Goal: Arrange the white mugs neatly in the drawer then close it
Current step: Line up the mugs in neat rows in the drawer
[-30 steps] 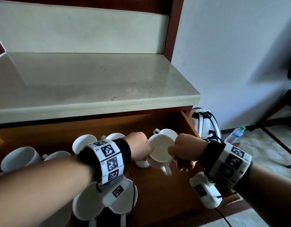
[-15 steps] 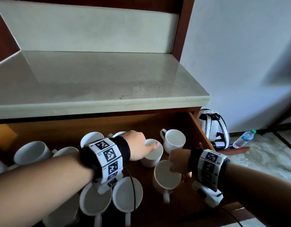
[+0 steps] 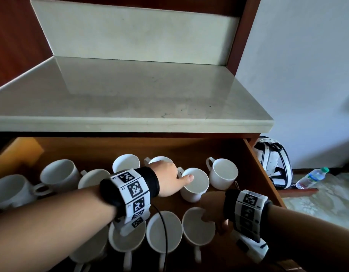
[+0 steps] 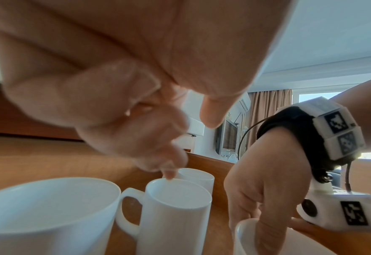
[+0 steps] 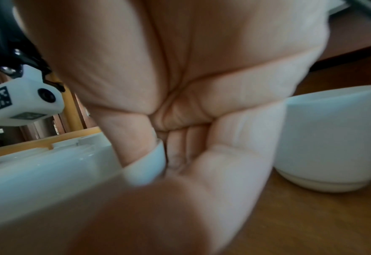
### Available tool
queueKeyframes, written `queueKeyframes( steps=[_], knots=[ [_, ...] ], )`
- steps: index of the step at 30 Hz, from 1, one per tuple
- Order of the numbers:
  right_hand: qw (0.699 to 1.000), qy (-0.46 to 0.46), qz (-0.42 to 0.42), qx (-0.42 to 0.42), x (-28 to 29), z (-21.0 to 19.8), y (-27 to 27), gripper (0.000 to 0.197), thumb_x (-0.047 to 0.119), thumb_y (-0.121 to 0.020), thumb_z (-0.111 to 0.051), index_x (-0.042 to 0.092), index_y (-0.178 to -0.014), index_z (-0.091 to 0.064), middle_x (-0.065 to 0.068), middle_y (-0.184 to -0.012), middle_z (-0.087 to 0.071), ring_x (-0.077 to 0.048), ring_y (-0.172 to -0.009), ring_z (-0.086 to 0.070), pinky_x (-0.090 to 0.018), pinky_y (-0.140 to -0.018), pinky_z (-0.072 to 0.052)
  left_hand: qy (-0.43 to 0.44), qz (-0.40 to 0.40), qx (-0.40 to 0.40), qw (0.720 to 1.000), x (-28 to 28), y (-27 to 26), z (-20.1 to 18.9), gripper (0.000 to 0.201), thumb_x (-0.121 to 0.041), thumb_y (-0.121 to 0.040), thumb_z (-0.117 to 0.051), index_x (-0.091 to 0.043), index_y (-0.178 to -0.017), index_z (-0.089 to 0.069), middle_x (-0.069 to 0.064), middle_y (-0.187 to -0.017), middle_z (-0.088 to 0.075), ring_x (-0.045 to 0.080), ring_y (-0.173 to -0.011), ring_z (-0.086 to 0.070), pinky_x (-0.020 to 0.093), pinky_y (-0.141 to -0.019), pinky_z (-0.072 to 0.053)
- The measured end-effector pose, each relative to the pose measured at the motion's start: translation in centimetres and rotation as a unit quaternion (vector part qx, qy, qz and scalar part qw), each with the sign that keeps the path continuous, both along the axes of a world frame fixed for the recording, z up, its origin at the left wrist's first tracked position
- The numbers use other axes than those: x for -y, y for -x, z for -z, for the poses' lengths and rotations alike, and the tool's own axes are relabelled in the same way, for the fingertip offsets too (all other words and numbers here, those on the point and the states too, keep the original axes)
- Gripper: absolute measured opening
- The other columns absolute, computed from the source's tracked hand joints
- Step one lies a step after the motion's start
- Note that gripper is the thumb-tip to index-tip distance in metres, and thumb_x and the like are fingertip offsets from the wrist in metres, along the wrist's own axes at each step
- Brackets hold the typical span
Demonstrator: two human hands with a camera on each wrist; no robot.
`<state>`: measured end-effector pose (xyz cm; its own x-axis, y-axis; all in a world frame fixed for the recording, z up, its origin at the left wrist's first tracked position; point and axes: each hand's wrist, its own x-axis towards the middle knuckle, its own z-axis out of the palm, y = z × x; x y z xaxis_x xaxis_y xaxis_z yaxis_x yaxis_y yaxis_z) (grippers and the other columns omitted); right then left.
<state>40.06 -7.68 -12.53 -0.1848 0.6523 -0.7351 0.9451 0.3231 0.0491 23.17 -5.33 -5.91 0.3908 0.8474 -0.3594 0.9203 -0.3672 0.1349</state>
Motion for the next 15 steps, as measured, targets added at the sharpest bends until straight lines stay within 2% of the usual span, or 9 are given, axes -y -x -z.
queueKeyframes(
  steps=[2,5,6,8,9,10,12,13,15],
  knots=[
    [1.0,0.012,-0.005,0.015,0.0,0.0,0.3,0.032,0.025,-0.089,-0.053,0.001,-0.103,-0.068,-0.012,-0.089,-0.068,-0.022,-0.076,-0.058,-0.029,-0.067,-0.045,0.0,-0.006,-0.006,1.0,0.1,0.2,0.0,0.066,-0.068,-0.092,-0.026,-0.016,-0.053,-0.038,0.002,-0.053,-0.041,0.016,-0.049,-0.041,0.03,-0.055,-0.035],
    [1.0,0.016,0.005,0.008,0.2,-0.3,0.4,0.034,0.027,-0.09,-0.052,0.002,-0.105,-0.068,-0.009,-0.081,-0.067,-0.021,-0.076,-0.056,-0.028,-0.067,-0.043,-0.002,-0.001,-0.014,1.0,0.2,0.4,0.1,0.067,-0.067,-0.093,-0.025,-0.015,-0.053,-0.037,0.002,-0.054,-0.04,0.016,-0.048,-0.039,0.028,-0.05,-0.029],
    [1.0,0.019,0.015,0.003,0.2,-0.4,0.4,0.035,0.029,-0.091,-0.052,0.002,-0.106,-0.067,-0.009,-0.083,-0.067,-0.021,-0.077,-0.055,-0.029,-0.068,-0.044,-0.002,-0.001,-0.011,1.0,0.2,0.6,0.1,0.067,-0.067,-0.093,-0.025,-0.015,-0.053,-0.037,0.002,-0.053,-0.039,0.016,-0.048,-0.038,0.028,-0.049,-0.029],
    [0.999,0.035,0.038,-0.015,0.4,-0.5,0.2,0.039,0.035,-0.092,-0.053,0.002,-0.107,-0.066,-0.013,-0.099,-0.071,-0.022,-0.079,-0.058,-0.031,-0.075,-0.048,-0.002,-0.004,-0.003,1.0,0.1,0.7,0.3,0.068,-0.068,-0.092,-0.025,-0.015,-0.053,-0.037,0.003,-0.053,-0.039,0.016,-0.047,-0.038,0.028,-0.049,-0.029],
    [0.997,0.052,0.052,-0.026,0.4,-0.8,0.0,0.042,0.037,-0.092,-0.053,0.001,-0.108,-0.066,-0.014,-0.099,-0.071,-0.023,-0.077,-0.062,-0.031,-0.076,-0.051,-0.003,-0.005,-0.002,1.0,0.0,0.8,0.4,0.068,-0.069,-0.092,-0.024,-0.014,-0.053,-0.037,0.003,-0.053,-0.04,0.017,-0.049,-0.039,0.028,-0.05,-0.029],
    [0.992,0.078,0.087,-0.043,0.1,-1.1,-0.3,0.045,0.039,-0.093,-0.052,-0.001,-0.108,-0.065,-0.013,-0.091,-0.072,-0.022,-0.07,-0.066,-0.03,-0.073,-0.055,-0.004,-0.006,-0.002,1.0,0.0,1.0,0.5,0.069,-0.069,-0.092,-0.023,-0.014,-0.053,-0.039,0.004,-0.054,-0.041,0.018,-0.051,-0.043,0.029,-0.052,-0.032],
    [0.962,0.129,0.218,-0.1,-0.8,-2.2,-0.8,0.053,0.042,-0.094,-0.05,-0.007,-0.11,-0.062,-0.011,-0.07,-0.07,-0.018,-0.05,-0.066,-0.025,-0.054,-0.056,-0.005,-0.01,-0.002,1.0,-0.2,1.4,0.6,0.071,-0.071,-0.091,-0.02,-0.013,-0.055,-0.043,0.006,-0.055,-0.045,0.023,-0.066,-0.055,0.032,-0.064,-0.044],
    [0.946,0.117,0.274,-0.124,-1.6,-3.0,-1.2,0.057,0.044,-0.095,-0.049,-0.01,-0.109,-0.061,-0.012,-0.065,-0.069,-0.019,-0.046,-0.066,-0.025,-0.049,-0.055,-0.008,-0.015,0.0,1.0,-0.2,1.5,0.6,0.072,-0.072,-0.09,-0.02,-0.013,-0.056,-0.044,0.007,-0.055,-0.045,0.026,-0.076,-0.059,0.034,-0.07,-0.047],
    [0.928,0.036,0.337,-0.154,-3.1,-4.3,-1.8,0.063,0.049,-0.096,-0.046,-0.012,-0.099,-0.06,-0.014,-0.058,-0.067,-0.023,-0.044,-0.064,-0.028,-0.049,-0.055,-0.012,-0.027,0.012,0.999,-0.1,1.9,0.7,0.071,-0.073,-0.089,-0.021,-0.014,-0.057,-0.046,0.007,-0.053,-0.045,0.026,-0.085,-0.063,0.034,-0.072,-0.047]
  ],
)
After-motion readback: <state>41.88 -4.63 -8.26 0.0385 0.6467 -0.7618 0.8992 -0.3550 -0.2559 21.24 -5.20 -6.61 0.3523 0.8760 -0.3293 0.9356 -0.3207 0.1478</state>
